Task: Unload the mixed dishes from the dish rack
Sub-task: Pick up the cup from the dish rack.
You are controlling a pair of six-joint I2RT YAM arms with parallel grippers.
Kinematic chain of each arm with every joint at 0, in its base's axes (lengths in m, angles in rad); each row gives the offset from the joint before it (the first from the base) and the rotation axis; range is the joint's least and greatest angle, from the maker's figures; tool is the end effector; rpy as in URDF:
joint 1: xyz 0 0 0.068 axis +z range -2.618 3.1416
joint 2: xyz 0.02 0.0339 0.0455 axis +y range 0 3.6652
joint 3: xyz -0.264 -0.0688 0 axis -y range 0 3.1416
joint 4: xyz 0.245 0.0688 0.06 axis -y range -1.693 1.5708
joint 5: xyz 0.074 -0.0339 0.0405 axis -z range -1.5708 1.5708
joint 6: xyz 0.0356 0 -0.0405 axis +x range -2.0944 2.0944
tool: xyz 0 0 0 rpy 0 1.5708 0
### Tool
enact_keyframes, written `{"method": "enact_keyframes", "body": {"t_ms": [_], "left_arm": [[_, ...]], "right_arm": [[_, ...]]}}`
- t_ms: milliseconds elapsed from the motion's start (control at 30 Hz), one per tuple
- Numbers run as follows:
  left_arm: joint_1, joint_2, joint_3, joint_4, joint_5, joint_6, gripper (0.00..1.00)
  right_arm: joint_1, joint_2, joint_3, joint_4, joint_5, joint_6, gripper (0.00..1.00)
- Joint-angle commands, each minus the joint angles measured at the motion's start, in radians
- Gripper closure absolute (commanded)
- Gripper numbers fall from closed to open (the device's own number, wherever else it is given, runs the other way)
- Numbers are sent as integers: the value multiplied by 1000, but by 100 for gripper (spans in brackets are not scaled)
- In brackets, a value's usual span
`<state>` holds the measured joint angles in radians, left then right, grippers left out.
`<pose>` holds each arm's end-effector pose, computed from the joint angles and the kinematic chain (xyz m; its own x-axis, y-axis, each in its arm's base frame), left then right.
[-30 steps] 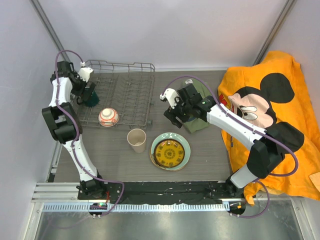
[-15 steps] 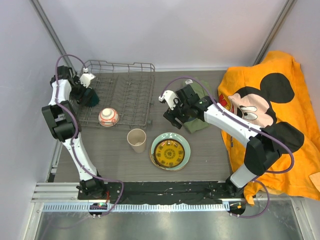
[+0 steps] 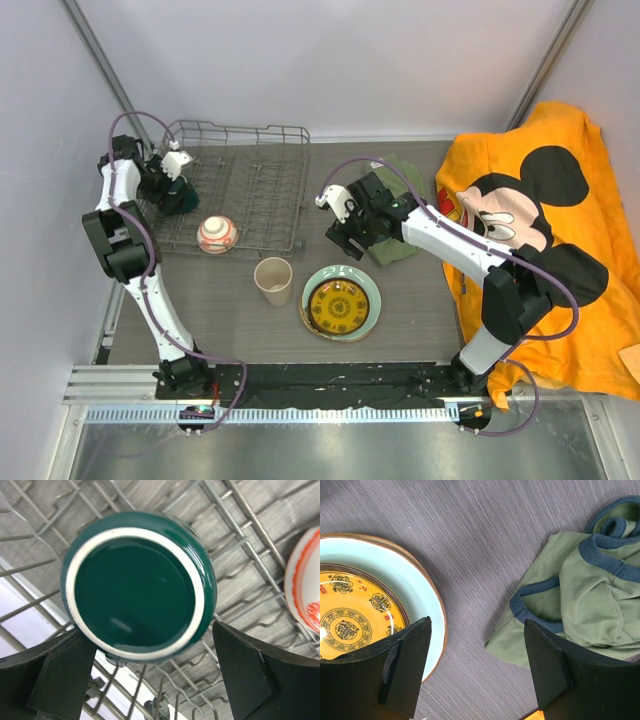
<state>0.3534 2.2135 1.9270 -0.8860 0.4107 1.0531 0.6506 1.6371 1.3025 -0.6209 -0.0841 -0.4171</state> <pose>0.4473 0.1499 0.2149 -0.5774 0.6362 -0.5117 0.6663 0.7294 0.1549 0.2781 0.2154 0.2637 -0.3340 -0.7615 -0.5555 -0.8503 0.4977 -0.1711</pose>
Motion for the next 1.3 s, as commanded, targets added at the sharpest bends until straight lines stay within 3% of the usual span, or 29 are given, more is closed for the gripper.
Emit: {"method": "enact_keyframes", "body": {"t_ms": [0,500,800,1000,1267], "left_arm": [[7,-40,9,-76,60,54,1],[9,-61,-22,-163,-1,160,3],[9,-37,-29,-94,-33,147,7],[7,-21,-33,-36,-42,107,13],[6,32,29,-50,-69,93,35]], "right_arm": [[-3,0,4,27,9,-11,21],[-3,0,6,26,10,-8,21],[-3,15,6,26,17,-9,22],[-3,24,6,23,17,-11,22],[-3,30,6,21,20,-12,22]]}}
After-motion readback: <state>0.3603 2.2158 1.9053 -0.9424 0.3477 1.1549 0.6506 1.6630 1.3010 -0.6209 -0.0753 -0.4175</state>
